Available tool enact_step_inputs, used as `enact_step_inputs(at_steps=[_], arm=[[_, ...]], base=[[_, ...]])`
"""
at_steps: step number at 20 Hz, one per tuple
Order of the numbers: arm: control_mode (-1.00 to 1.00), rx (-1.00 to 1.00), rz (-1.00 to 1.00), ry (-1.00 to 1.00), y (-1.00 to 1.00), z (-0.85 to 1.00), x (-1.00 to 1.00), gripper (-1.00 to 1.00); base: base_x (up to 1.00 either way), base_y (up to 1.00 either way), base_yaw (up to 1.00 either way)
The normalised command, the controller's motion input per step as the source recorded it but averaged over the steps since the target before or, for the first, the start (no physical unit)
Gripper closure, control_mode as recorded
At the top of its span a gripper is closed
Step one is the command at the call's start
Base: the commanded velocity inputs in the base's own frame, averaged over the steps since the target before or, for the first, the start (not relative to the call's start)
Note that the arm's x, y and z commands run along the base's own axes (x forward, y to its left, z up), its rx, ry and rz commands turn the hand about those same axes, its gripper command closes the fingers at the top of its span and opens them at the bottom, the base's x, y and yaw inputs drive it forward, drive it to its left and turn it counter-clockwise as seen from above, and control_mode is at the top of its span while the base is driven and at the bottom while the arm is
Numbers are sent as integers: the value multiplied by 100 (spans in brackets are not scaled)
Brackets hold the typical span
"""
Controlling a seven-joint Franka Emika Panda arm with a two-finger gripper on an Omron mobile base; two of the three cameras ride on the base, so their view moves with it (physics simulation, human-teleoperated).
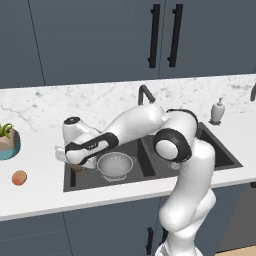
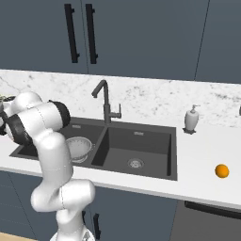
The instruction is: Put the colander in the sink, put the kiwi, peach, orange in the colander, and turn on the sink faucet and pour water over the colander.
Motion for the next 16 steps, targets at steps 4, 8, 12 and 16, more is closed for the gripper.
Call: enact_step_inputs(at_steps=[4, 8, 12, 16], arm=[[-100, 0, 0, -5, -95, 4, 4, 100], [-100, -2, 2, 8, -87, 0, 35, 100], [-100, -11, 18, 5, -72, -6, 45, 100], [-100, -3, 25, 12, -33, -19, 78, 100]], base=[[0, 0, 0], [0, 0, 0], [0, 0, 0], [0, 0, 0]])
